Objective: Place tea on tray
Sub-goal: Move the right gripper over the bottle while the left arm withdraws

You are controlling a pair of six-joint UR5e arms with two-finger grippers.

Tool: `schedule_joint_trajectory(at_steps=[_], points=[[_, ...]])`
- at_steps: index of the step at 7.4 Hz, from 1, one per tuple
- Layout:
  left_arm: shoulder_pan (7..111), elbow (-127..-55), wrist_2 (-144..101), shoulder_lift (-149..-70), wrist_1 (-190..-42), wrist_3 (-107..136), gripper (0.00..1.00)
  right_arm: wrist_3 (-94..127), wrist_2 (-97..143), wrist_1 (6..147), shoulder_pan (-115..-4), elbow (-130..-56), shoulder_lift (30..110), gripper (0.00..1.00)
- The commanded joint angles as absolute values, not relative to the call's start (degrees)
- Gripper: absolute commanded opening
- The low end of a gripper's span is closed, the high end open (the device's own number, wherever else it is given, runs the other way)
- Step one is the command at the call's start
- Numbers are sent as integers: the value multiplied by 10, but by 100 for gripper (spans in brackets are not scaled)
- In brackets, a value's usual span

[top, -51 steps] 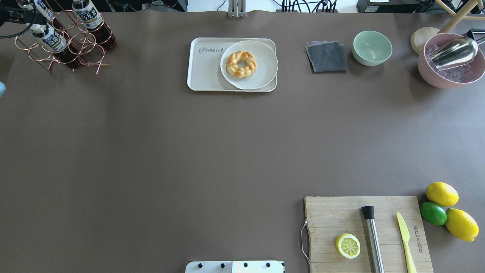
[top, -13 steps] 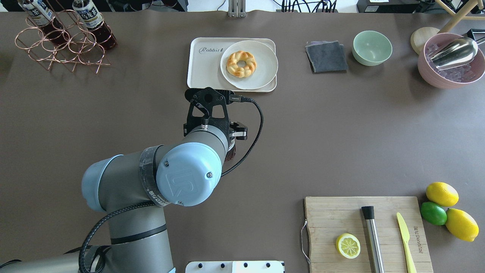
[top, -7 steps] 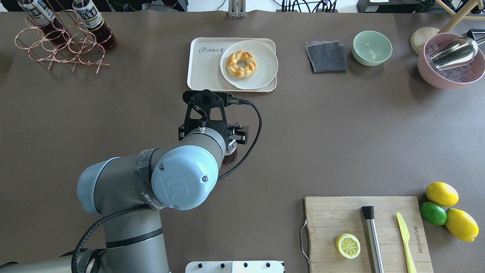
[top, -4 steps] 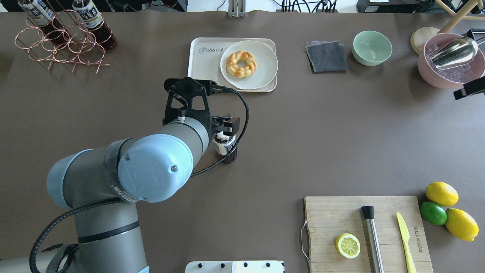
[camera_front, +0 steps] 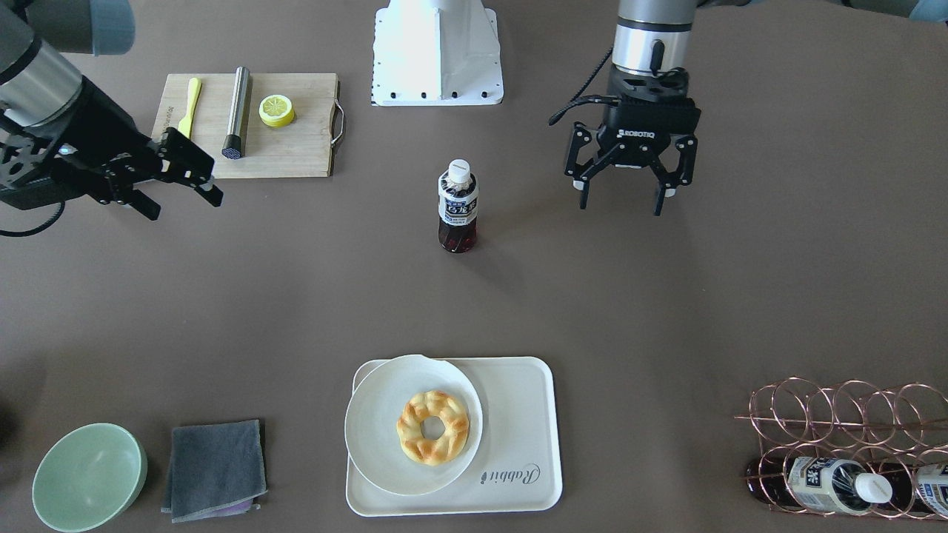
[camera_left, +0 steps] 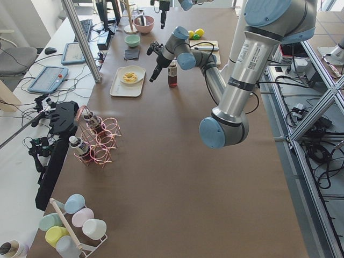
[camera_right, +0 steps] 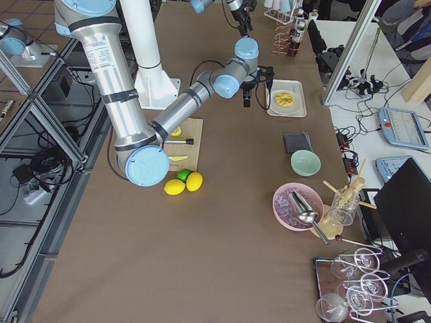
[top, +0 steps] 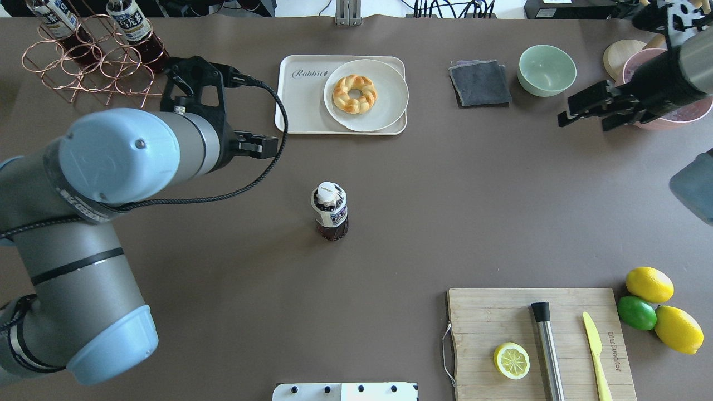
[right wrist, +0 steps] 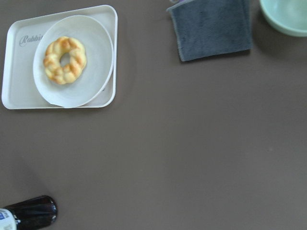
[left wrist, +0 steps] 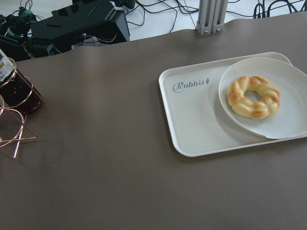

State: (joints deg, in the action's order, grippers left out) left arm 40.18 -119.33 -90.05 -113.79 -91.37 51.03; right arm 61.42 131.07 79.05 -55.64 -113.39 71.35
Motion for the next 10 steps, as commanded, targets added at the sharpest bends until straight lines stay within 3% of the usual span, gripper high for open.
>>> schedule_joint_trajectory(at_steps=[1,3,5,7,9,10], points=[[541,-1124,-1032,-1016,-1094,363,97,749,1233,909,-450,-1145,579,100],[613,-1030,-1126,-987,-1216,313,97,760,1140,1034,-360,-1143,467,100],[666,-1016,-1157,-957,-1222,230,97,795,1073,1049,-304,-1116,424,100],[691,-1009,-1182,-932,-1245,200,97,796,1042,1050,-284,-1045,374,100],[691,-1008,-1182,-920,-1266,200,97,786,1019,1049,-283,-1026,371,86],[691,-1007,-1182,-917,-1274,201,97,769,1007,1049,-274,-1012,368,84]])
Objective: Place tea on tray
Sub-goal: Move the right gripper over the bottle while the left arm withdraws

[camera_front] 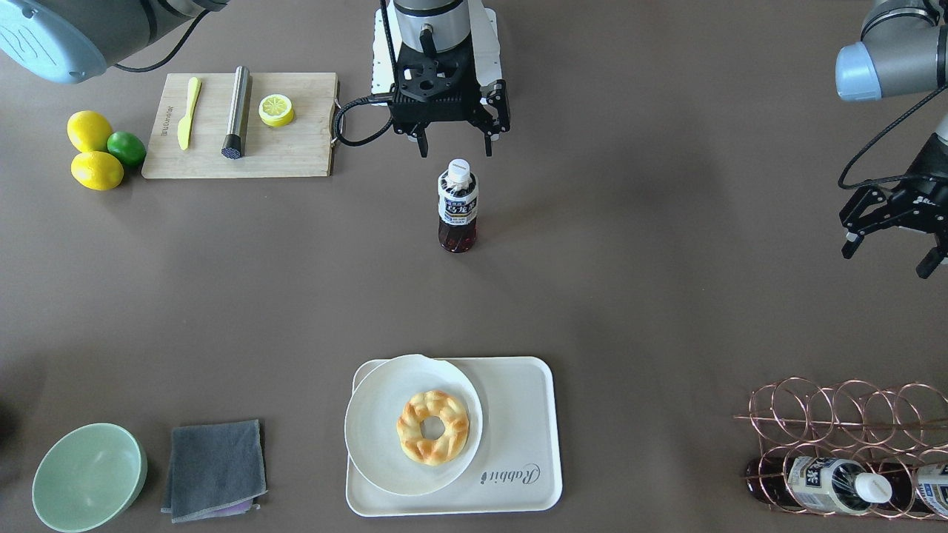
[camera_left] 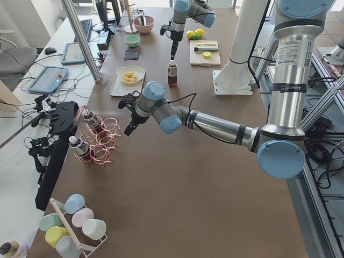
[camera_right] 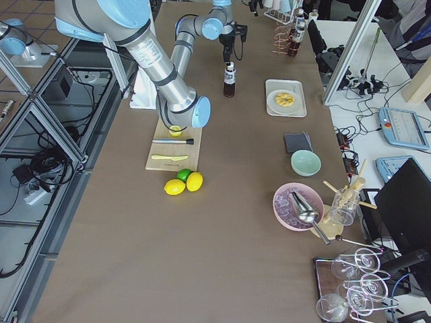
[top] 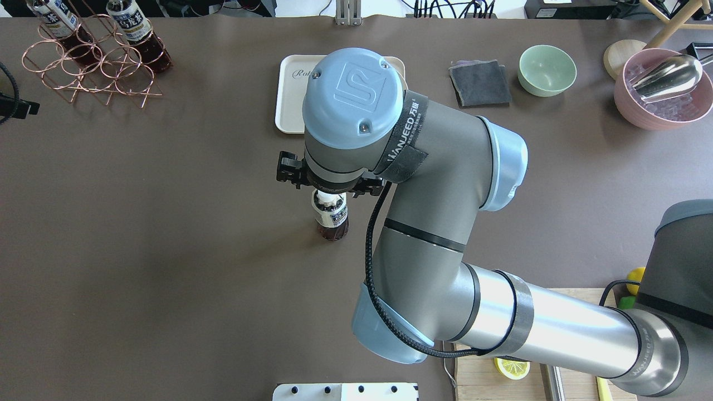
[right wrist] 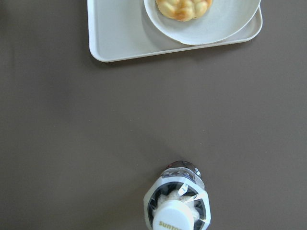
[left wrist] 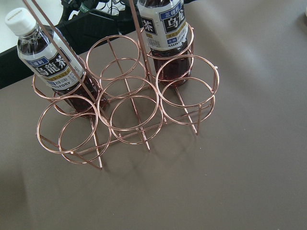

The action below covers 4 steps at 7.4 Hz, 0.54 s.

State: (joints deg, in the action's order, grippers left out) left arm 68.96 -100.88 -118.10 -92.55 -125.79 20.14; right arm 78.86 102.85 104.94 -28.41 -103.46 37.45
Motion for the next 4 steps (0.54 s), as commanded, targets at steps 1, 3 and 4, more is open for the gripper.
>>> schedule_joint_trajectory(at_steps=[1,3,4], points=[[691,-1005,-1182,-916,-1281,203,97,761,993,1049,-266,-985,351,84],[691,-1003,-1181,-911,-1284,201,97,761,994,1050,-265,-968,345,72],[691,-999,-1181,-911,-1285,200,97,757,995,1051,-268,-968,348,66]])
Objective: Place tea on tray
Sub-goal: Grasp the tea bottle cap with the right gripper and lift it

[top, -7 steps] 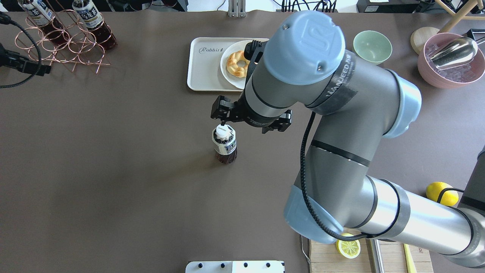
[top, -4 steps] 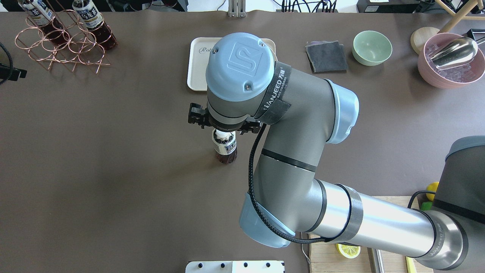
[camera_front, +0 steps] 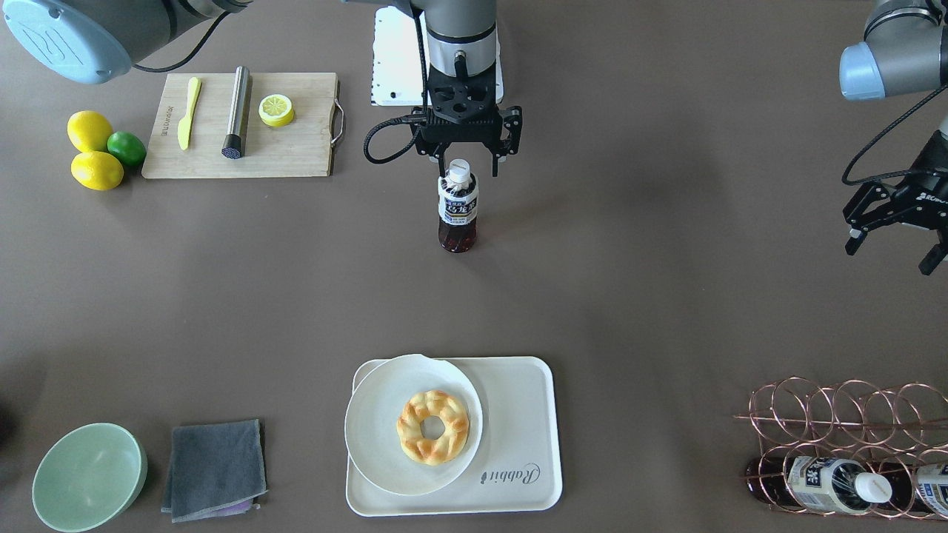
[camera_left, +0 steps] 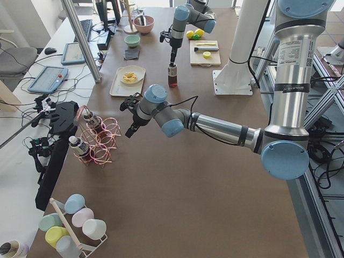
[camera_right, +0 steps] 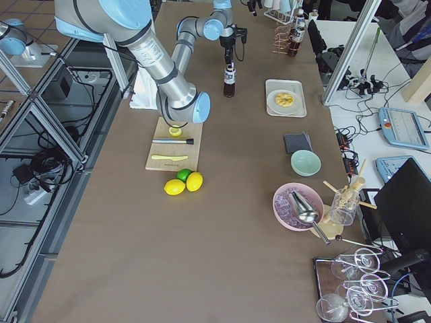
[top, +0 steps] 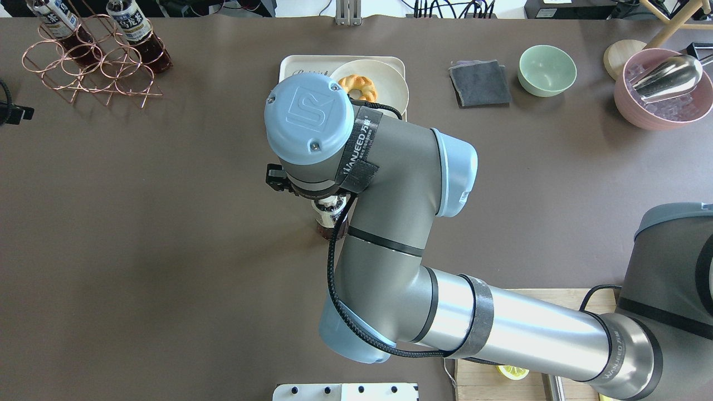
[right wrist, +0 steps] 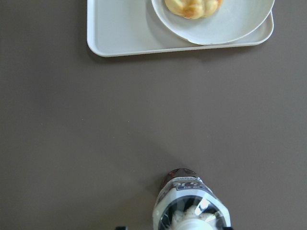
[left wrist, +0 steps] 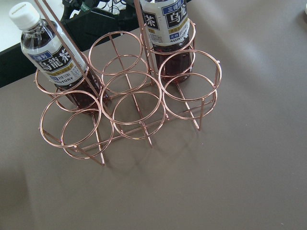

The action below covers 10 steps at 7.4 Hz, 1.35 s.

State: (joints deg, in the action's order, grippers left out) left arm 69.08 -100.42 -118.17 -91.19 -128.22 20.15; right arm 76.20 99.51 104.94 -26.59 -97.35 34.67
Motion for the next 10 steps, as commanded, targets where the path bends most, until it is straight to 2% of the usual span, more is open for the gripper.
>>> schedule_joint_trajectory(at_steps=[1,2,4,5,8,10], points=[[691,-998,-1181,-910,-1290,200,97,750,995,1062,-270,-970,345,60],[691,-991,-1181,-908,-1308,206,97,746,995,1067,-274,-973,345,56],[691,-984,-1181,-909,-1314,207,97,746,995,1070,-272,-975,346,9],[691,-981,-1181,-910,-1314,208,97,746,993,1070,-271,-974,348,1],[690,-981,-1181,-911,-1314,209,97,739,996,1072,-277,-974,338,0],[690,-982,-1182,-911,-1314,215,97,680,1003,1101,-321,-959,295,0]])
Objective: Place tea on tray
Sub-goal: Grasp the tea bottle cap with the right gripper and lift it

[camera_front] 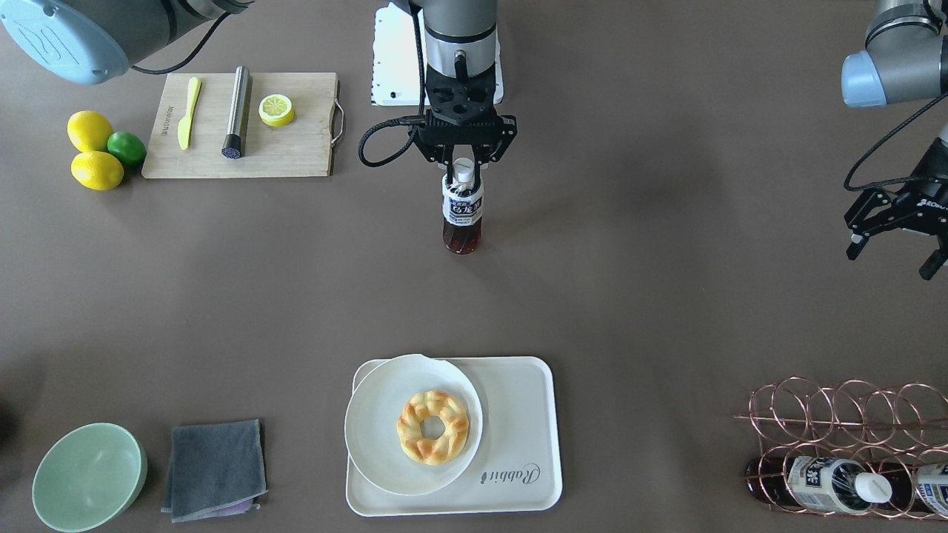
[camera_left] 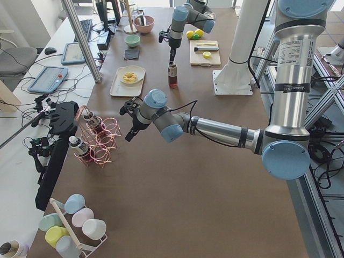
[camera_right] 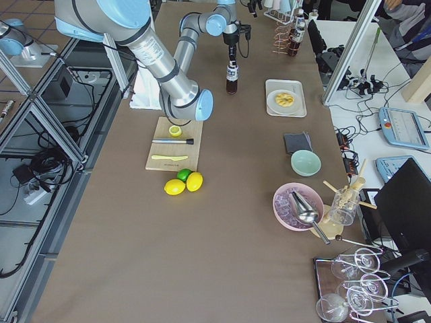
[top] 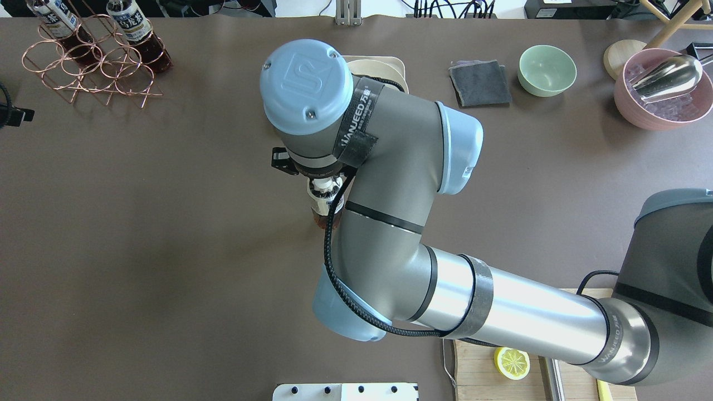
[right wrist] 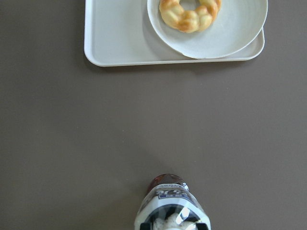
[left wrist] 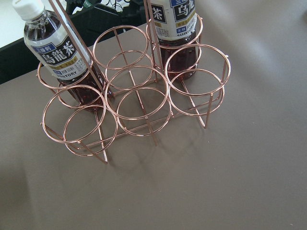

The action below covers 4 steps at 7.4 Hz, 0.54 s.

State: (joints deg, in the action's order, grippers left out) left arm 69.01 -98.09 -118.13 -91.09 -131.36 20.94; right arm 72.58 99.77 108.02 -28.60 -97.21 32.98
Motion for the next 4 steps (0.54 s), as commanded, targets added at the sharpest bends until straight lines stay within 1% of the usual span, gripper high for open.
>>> schedule_joint_trajectory(at_steps=[1,2,3,4], points=[[691,-982,-1182,-911,-1314,216,97,664,1024,1098,-346,-928,278,0],[691,-982,-1182,-910,-1314,217,97,660,1026,1077,-363,-856,229,0],[691,-981,-1182,-909,-1313,216,97,662,1034,1014,-379,-739,171,0],[691,-978,-1182,-909,-1313,216,97,663,1038,943,-391,-643,137,0]])
